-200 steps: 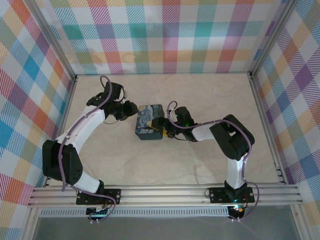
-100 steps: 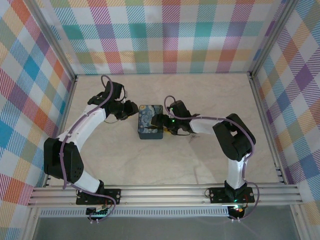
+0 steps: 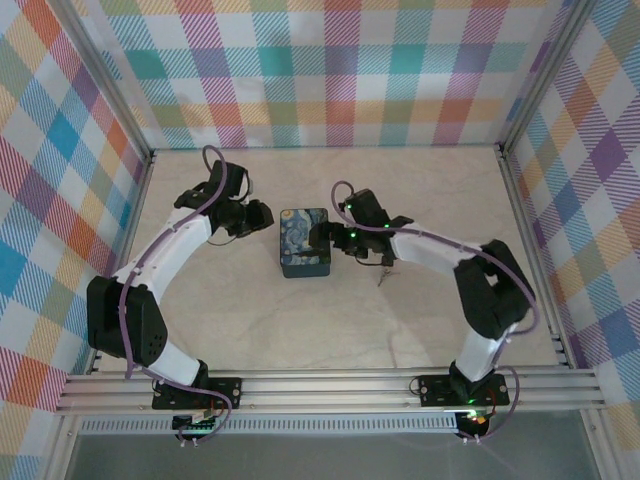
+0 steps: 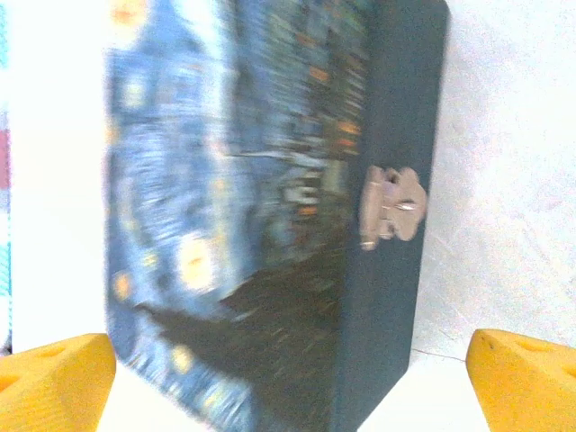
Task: Unlock a padlock with a key
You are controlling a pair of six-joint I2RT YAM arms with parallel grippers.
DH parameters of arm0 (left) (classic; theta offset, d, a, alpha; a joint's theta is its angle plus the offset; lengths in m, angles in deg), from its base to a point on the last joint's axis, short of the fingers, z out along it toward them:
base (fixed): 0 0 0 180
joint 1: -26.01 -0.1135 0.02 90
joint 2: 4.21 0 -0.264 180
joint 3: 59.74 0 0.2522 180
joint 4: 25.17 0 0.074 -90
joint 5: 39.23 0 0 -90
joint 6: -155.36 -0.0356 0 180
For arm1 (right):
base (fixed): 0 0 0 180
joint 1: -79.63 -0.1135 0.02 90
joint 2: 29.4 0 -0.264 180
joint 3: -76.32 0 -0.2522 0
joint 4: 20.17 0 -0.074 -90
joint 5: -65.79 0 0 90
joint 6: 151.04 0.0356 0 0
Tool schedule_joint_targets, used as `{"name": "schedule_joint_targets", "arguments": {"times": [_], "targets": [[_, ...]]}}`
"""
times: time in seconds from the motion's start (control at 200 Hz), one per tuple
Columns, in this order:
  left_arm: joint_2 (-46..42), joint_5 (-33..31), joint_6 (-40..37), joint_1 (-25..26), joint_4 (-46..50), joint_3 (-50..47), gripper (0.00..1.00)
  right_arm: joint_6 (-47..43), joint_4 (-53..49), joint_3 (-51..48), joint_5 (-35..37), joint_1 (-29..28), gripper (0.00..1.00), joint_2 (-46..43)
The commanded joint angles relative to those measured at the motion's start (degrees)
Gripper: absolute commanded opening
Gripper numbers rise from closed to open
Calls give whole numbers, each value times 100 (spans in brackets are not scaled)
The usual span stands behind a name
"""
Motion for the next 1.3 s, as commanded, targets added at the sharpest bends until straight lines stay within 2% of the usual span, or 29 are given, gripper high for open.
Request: {"name": "schedule_joint_targets", "arguments": {"times": [0.0,0.07,0.085,0.125,0.175,0.19,0.255,0.325,0.405,0.5,0.525,0.565,0.62,0.65,0.7,0.745,0.81,0.945,1.035,1.165,1.21,1.295], "targets": [[-30,-954,-511,-1,-13,134,36,-1413,-252,-116,90,130,100,-817],[-44,-1406,-526,-8,-218,8,45,-2063,-488,-317,632,334,100,-1226],[-60,-1548,-526,-13,-275,-52,55,-2195,-504,-397,816,381,100,-1321],[-112,-1977,-502,-19,-476,-236,71,-2537,-396,-690,1265,533,100,-1576],[-230,-2496,-590,-44,-861,-594,97,-3035,104,-1288,1901,762,100,-1957],[-270,-2649,-640,-49,-1046,-735,100,-3171,311,-1490,2091,832,100,-2079],[-477,-3375,-742,-99,-1983,-1431,100,-3635,1200,-2307,2657,1227,100,-2507],[-638,-3975,-786,-208,-2830,-2068,100,-3563,1433,-2693,2672,1872,100,-2689],[-692,-4100,-884,-336,-3336,-2562,100,-3439,1561,-2994,2562,2382,100,-2683],[-706,-4281,-1159,-376,-4150,-3154,100,-3348,2915,-3671,2147,2753,100,-2613],[-787,-4189,-1180,-427,-4204,-3218,100,-3321,3414,-3877,2037,2859,100,-2536],[-938,-4072,-1396,-445,-4799,-3548,100,-3338,4013,-4064,1893,2971,100,-2340],[-1113,-3709,-1777,-496,-5691,-3976,100,-3484,4532,-4109,1886,3052,100,-1998],[-1126,-3612,-1879,-534,-6010,-4123,100,-3565,4468,-4019,1880,3084,100,-1905],[-1120,-3410,-1958,-625,-6136,-4183,100,-3775,5019,-4093,1607,3190,100,-1747],[-1145,-3050,-2161,-699,-6555,-4347,100,-3622,5023,-4019,1193,3474,100,-1552],[-1105,-2702,-2323,-777,-6847,-4410,100,-3333,5407,-4036,994,3740,100,-1134],[-837,-1980,-2686,-836,-7181,-4314,100,-3462,5735,-4180,674,3741,100,-1029],[-846,-1996,-2785,-830,-6821,-4169,100,-3465,5782,-4203,686,3746,100,-1017],[-1422,-2396,-2811,-832,-7035,-4822,100,-3460,5794,-4203,689,3739,100,-1013],[-1299,-2485,-2729,-829,-7242,-4935,100,-3465,5794,-4203,688,3743,100,-1009],[-759,-2108,-2873,-827,-7408,-4798,100,-3468,5794,-4203,693,3737,100,-1009]]}}
